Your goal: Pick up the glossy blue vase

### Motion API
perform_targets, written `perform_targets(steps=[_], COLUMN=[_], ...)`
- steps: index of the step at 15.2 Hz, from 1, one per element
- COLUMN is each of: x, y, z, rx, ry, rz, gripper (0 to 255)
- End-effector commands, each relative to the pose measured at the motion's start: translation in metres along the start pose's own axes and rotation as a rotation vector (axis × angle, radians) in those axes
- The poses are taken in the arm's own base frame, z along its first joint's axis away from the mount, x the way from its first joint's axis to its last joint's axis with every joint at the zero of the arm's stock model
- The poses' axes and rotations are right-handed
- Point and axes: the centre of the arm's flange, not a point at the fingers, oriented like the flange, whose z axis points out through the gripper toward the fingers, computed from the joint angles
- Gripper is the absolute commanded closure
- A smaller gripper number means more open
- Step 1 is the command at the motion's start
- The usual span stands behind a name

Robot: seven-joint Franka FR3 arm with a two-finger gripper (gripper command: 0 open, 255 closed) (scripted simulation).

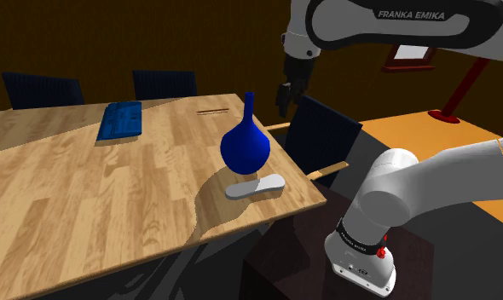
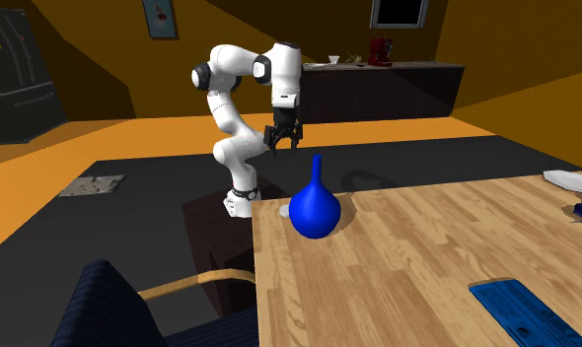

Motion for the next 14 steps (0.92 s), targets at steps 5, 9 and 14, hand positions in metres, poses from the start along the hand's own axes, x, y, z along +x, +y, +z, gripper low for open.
perform_targets(steps=[5, 9, 14], x=[0.054, 0.108, 0.140], y=[-0.006, -0.010, -0.014], z=[-0.018, -0.033, -0.031], rx=[0.040, 0.081, 0.104], ry=[-0.037, -0.074, -0.095], rz=[0.007, 0.015, 0.019], gripper=[0, 0, 0])
